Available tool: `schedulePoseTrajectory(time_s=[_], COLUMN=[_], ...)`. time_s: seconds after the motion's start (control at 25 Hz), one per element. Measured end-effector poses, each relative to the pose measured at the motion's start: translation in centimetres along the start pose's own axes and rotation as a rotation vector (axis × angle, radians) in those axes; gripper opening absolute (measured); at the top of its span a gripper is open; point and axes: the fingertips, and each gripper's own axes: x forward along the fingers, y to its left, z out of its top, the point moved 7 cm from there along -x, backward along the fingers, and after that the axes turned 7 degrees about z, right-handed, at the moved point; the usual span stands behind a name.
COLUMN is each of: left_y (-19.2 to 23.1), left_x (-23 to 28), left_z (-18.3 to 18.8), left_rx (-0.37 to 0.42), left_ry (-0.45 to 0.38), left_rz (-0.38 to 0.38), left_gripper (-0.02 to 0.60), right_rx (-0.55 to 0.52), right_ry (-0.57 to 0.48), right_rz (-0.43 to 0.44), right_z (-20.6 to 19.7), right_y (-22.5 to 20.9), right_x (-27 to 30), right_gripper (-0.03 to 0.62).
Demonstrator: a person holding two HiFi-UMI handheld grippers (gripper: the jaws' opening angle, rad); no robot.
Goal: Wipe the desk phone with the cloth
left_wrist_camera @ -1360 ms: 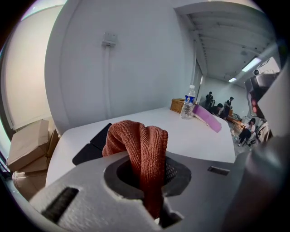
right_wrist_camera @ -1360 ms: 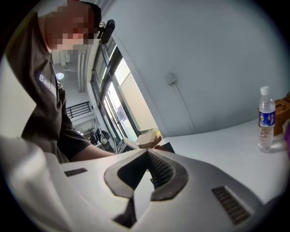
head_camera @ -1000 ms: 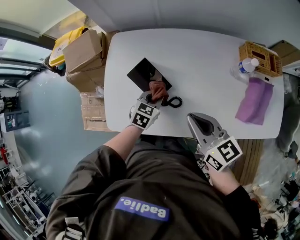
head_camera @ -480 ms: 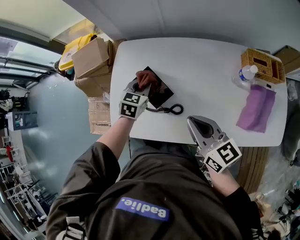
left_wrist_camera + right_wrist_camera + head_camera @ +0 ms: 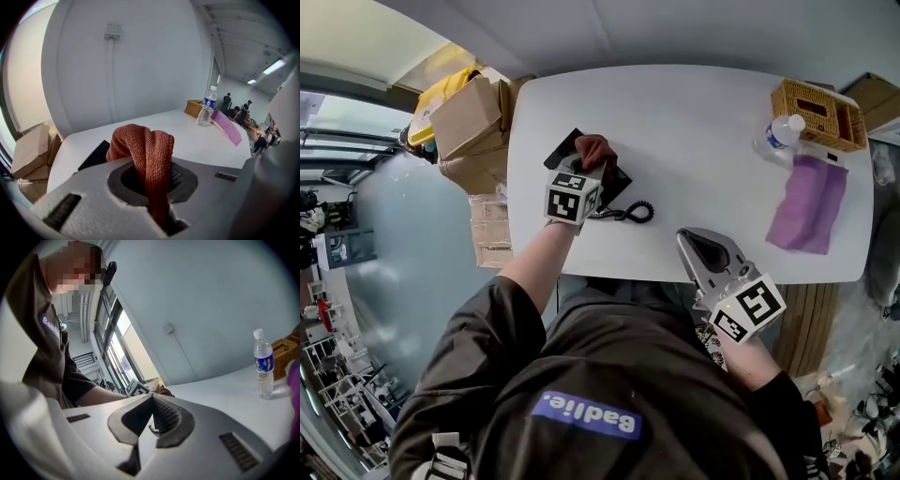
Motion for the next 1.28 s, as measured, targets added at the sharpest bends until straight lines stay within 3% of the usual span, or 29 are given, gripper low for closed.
schedulePoseTrajectory(time_s=[0.24, 0.52, 0.88, 1.28], left_y=[-3.8, -6.6, -5.7, -1.7], left_x=[0.8, -0.2, -10.2, -24.4], left_z=[-3.0, -3.8, -2.5, -9.2], left_rx=[-0.011, 0.006, 0.002, -0.012], left_ry=[0.049, 0.047, -0.154, -0.303], left_rz=[-0.054, -0.121, -0.217, -0.370], left_gripper=[0.037, 0.037, 0.037, 0.037], right_rx=[0.019, 0.018, -0.056, -0.093], right_ry=[-0.010, 0.002, -0.002, 0.012], right_rz=[-0.011, -0.034, -0.047, -0.116], right_z=[-0.4, -1.3, -0.9, -5.3], right_y=[0.0, 1.5, 7.7, 22.2], right_x=[-1.4, -2.1, 0.3, 6.2], right_gripper=[0.028, 0.028, 0.028, 0.028])
